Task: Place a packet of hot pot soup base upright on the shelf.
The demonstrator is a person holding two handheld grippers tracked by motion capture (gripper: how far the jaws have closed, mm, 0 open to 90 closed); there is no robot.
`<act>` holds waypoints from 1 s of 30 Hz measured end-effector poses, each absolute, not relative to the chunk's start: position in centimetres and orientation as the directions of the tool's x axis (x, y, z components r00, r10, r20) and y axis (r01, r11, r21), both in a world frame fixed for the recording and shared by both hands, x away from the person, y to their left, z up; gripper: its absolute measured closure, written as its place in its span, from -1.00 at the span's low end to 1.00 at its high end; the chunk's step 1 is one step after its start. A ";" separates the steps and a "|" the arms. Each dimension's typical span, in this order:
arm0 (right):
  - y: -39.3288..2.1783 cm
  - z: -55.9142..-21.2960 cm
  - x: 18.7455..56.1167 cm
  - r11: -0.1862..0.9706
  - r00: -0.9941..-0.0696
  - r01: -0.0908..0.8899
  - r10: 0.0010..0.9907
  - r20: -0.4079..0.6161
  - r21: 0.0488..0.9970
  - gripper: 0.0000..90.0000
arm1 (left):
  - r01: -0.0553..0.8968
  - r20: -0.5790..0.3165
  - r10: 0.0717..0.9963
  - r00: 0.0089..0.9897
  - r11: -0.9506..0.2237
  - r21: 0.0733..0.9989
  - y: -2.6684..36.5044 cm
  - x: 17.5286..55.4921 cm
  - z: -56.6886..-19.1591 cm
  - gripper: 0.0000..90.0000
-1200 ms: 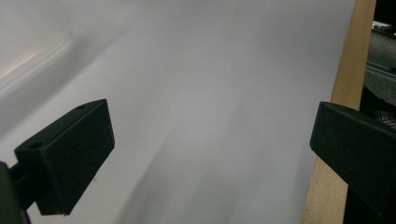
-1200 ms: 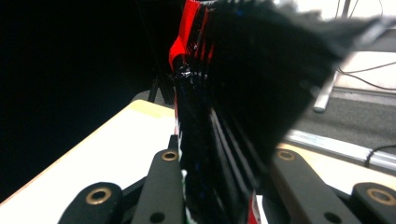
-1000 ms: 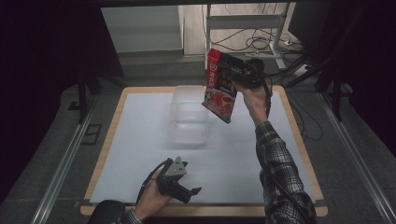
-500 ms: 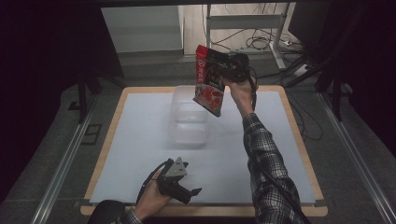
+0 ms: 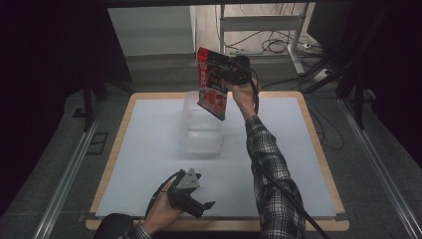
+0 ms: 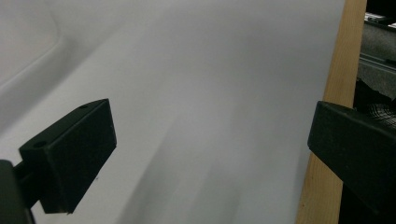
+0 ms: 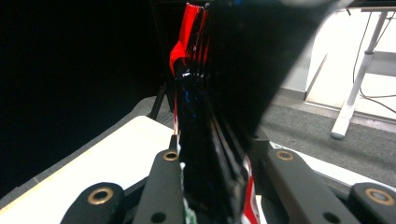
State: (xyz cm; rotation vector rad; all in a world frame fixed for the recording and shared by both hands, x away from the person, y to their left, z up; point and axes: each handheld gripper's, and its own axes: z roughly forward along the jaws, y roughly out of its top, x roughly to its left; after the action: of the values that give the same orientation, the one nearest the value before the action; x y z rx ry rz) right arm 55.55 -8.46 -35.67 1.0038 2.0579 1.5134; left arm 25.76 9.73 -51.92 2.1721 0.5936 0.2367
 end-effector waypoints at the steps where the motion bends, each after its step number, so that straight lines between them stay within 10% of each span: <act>1: -8.2 -35.8 55.7 0.161 -0.667 0.311 0.739 0.094 0.937 0.70 | 0.332 -0.037 0.493 0.869 -0.526 0.783 9.7 25.8 -51.9 -0.98; 30: -3.9 -40.7 57.4 0.287 -0.735 0.249 0.678 -0.013 0.925 0.69 | 0.332 -0.037 0.489 0.871 -0.534 0.778 9.8 25.8 -52.0 -0.97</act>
State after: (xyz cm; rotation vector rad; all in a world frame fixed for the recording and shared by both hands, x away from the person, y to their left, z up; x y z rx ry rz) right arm 57.36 -3.93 -40.69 0.8330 2.1569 1.4382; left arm 25.77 9.75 -51.99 2.1812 0.5908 0.2329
